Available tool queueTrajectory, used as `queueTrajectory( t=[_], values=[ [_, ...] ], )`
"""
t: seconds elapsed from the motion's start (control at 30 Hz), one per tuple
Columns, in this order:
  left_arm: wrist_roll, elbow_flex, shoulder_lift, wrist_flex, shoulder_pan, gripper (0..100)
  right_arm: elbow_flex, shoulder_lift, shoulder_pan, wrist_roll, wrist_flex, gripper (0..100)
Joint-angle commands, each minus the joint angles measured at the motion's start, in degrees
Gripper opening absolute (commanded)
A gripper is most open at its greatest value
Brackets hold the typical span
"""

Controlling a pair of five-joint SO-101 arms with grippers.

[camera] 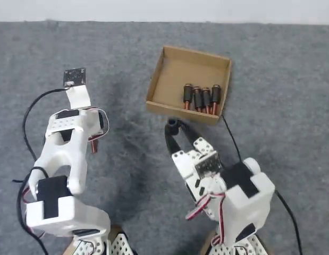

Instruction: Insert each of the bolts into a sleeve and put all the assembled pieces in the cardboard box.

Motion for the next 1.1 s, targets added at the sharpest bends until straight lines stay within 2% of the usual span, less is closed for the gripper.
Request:
queueTrajectory(
  t=[0.0, 0.77, 1.07],
  values=[
    [-0.6, -0.7, -4.5, -1.7, 0.4, 1, 4.0, -6.5, -1.4, 0.8, -1.6, 0.7],
    [-0.3, -1.1, -5.6, 0.0, 2.1, 1, 6.1, -9.2, -4.1, 0.8, -1.1, 0.7],
    [-0.2, -0.7, -23.8, 9.2, 4.6, 1, 6.1, -9.2, -4.0, 0.7, 0.4, 0.7]
  ],
)
